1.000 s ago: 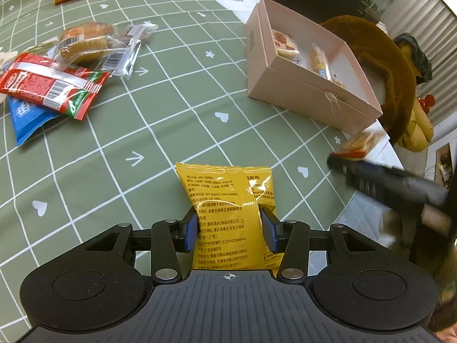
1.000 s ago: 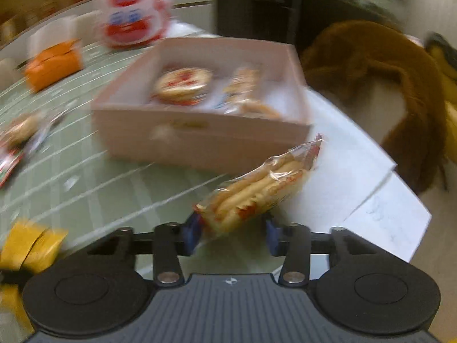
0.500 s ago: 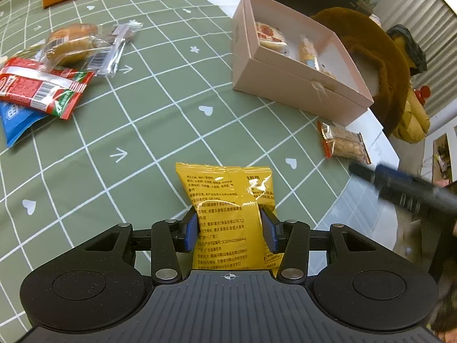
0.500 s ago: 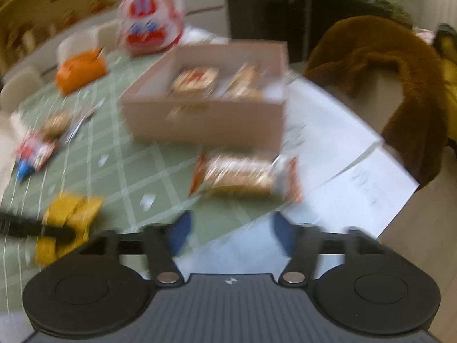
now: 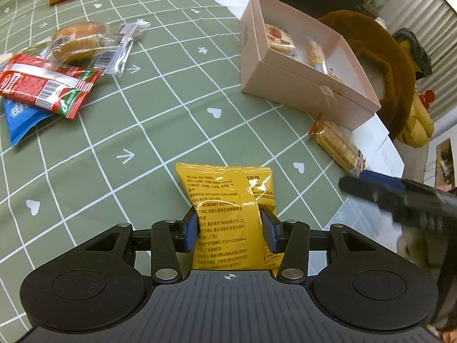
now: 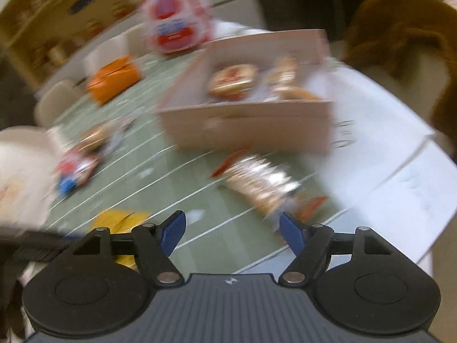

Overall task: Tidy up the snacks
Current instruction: 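Grasp the long cracker bag with the right tool while the left holds the yellow pack, then lower both packs into the pink box and open both tools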

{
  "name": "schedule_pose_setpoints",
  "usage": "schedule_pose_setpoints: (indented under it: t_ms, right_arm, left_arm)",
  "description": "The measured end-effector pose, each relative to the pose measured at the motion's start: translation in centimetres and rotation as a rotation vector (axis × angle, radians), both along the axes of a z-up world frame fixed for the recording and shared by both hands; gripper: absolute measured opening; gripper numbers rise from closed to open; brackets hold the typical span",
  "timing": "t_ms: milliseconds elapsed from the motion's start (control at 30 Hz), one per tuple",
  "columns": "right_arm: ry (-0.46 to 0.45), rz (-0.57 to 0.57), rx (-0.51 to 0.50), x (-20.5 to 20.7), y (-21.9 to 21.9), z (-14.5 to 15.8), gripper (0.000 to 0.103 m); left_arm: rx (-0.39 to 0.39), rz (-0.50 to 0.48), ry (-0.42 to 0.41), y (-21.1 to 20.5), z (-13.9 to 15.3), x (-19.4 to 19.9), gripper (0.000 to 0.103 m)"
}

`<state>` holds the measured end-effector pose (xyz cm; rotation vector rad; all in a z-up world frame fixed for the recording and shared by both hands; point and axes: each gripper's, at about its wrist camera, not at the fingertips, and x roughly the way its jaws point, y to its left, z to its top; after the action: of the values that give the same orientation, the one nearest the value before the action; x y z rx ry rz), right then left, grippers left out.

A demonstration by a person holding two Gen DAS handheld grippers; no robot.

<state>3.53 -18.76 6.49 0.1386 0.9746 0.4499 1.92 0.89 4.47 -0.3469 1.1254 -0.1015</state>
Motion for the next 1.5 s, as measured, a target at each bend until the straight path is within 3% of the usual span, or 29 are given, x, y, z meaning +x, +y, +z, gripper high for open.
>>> schedule_pose_setpoints:
  t_ms: [200, 300, 433, 533, 767, 800, 833, 867, 900, 967, 1133, 1200, 1333, 1400, 1500]
  right_arm:
    - [-0.128, -0.002, -0.242, 0.7, 2.2, 0.0, 0.074]
    - [-0.134, -0.033, -0.29, 2.7, 1.9, -0.9, 0.074]
    - [-0.05, -0.078, -0.231, 4.1, 0.4, -1.5, 0.074]
    - [0.013, -0.004, -0.119, 3.2, 0.3, -1.0, 0.074]
    - [-0.043, -0.04, -0.254, 4.0, 2.5, -1.7, 0.073]
    - [-0.041, -0.042, -0.263, 4.3, 2.9, -2.0, 0.067]
    - [-0.035, -0.042, -0.276, 4.4, 3.2, -2.2, 0.054]
    - [-0.044, -0.049, -0.297, 4.5, 3.5, -2.2, 0.049]
    - [-0.049, -0.04, -0.307, 4.1, 3.7, -2.0, 0.038]
    - [-0.057, -0.02, -0.308, 3.1, 3.9, -1.3, 0.035]
    - [-0.064, -0.027, -0.217, 0.2, 1.9, 2.8, 0.035]
    - [-0.126, -0.04, -0.184, 0.5, 1.0, 6.6, 0.035]
    - [-0.313, -0.094, -0.153, 3.5, -0.5, 16.7, 0.035]
    - [-0.36, -0.109, -0.153, 5.6, -0.7, 19.8, 0.035]
    - [-0.376, -0.146, -0.166, 9.4, -0.7, 21.7, 0.035]
  left_arm:
    - [0.006, -0.009, 0.0, -0.2, 0.0, 0.0, 0.051]
    - [0.006, -0.012, 0.002, -0.2, 0.0, 0.0, 0.051]
    - [0.006, -0.011, 0.003, -0.2, 0.0, 0.0, 0.051]
    - [0.005, -0.012, 0.002, -0.1, 0.0, 0.0, 0.051]
    - [0.017, -0.022, -0.003, -0.5, -0.1, 0.0, 0.051]
    - [0.021, -0.027, -0.003, -0.6, 0.0, 0.0, 0.051]
    - [0.024, -0.032, -0.004, -0.8, 0.0, -0.1, 0.051]
    - [0.03, -0.041, -0.006, -0.9, 0.0, -0.2, 0.051]
    - [0.037, -0.05, -0.01, -1.1, 0.1, -0.3, 0.051]
    - [0.047, -0.063, -0.022, -1.5, 0.2, -0.7, 0.05]
    - [0.014, -0.067, -0.14, -1.9, 3.7, -1.1, 0.05]
    - [-0.023, -0.098, -0.251, -1.9, 8.1, 0.3, 0.05]
    - [0.038, -0.151, -0.528, -2.2, 17.9, 3.8, 0.05]
    - [0.031, -0.186, -0.556, -2.5, 20.4, 7.3, 0.05]
    - [-0.004, -0.201, -0.52, -3.0, 19.7, 12.5, 0.05]
